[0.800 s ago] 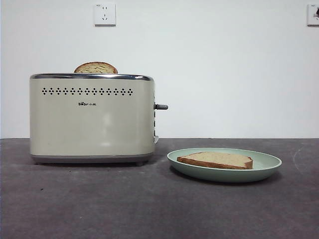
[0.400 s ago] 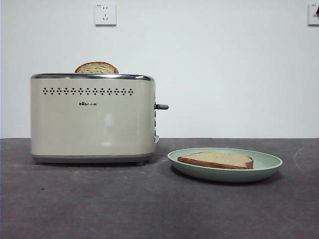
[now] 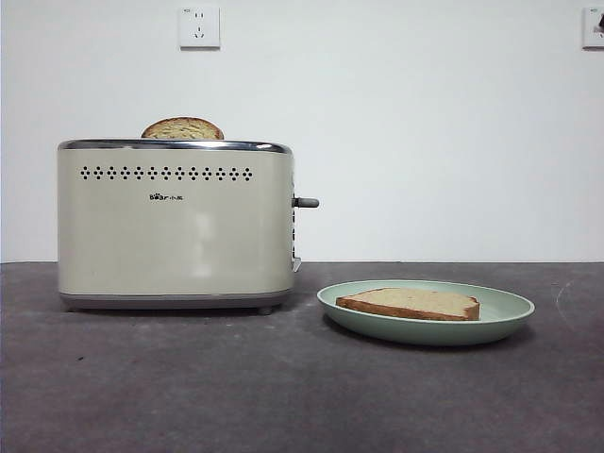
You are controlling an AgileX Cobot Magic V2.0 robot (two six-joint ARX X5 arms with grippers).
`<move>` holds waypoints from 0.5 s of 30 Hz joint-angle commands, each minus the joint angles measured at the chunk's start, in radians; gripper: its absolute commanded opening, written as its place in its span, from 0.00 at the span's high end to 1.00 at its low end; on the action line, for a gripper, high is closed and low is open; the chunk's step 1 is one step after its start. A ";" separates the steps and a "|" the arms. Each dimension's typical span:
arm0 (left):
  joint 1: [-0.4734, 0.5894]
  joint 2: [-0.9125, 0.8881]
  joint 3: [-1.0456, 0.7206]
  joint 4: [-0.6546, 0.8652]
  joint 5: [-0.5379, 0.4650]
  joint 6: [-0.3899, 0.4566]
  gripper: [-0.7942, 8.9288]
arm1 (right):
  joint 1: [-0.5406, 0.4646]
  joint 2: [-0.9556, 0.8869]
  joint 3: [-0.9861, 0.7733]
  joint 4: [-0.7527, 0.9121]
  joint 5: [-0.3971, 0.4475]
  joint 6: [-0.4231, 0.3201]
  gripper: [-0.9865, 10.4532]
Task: Take the bread from the toaster,put the bread on the plate,put the plate on the table
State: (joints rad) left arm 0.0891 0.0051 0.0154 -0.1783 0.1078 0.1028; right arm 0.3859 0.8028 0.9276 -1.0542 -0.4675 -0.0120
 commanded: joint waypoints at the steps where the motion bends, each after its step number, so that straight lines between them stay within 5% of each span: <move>1: 0.003 -0.002 -0.013 0.005 -0.001 -0.009 0.92 | 0.001 -0.001 -0.001 0.006 0.003 -0.005 0.91; 10: 0.003 -0.002 -0.013 0.005 -0.001 -0.009 0.92 | -0.035 -0.054 -0.002 0.035 0.059 -0.061 0.91; 15: 0.003 -0.002 -0.013 0.005 -0.001 -0.009 0.92 | -0.126 -0.203 -0.032 0.299 0.076 -0.030 0.91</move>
State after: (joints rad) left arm 0.0891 0.0051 0.0154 -0.1783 0.1078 0.1028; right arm 0.2687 0.6258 0.9157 -0.8112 -0.3920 -0.0490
